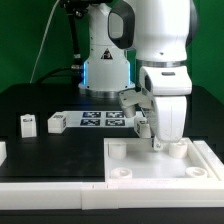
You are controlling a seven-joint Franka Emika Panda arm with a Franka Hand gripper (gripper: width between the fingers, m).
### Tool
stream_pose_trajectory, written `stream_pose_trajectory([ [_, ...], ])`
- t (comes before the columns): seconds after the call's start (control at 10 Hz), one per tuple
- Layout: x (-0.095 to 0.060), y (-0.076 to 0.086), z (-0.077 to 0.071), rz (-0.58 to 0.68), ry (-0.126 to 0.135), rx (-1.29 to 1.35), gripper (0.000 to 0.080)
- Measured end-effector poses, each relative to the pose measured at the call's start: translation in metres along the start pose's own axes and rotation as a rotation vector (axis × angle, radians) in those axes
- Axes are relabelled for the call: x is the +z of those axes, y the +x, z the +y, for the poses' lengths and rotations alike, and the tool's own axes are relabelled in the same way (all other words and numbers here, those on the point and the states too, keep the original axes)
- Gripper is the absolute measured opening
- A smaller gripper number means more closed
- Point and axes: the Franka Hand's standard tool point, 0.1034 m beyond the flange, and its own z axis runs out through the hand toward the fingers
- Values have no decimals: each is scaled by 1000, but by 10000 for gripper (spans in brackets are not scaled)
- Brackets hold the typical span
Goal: Assemble one leg
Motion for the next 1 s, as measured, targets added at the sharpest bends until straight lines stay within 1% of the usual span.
stream_pose_trajectory([
  [0.2, 0, 4, 0, 0, -1, 11, 67],
  [0.5, 0, 4, 0, 0, -1, 11, 67],
  [0.6, 0, 4, 0, 0, -1, 12, 262],
  [0.7, 0, 4, 0, 0, -1, 12, 410],
  [0.8, 0, 4, 0, 0, -1, 12, 410],
  [0.9, 0, 4, 0, 0, -1, 12, 586],
  [1.0, 0, 3, 0, 0, -1, 12, 586],
])
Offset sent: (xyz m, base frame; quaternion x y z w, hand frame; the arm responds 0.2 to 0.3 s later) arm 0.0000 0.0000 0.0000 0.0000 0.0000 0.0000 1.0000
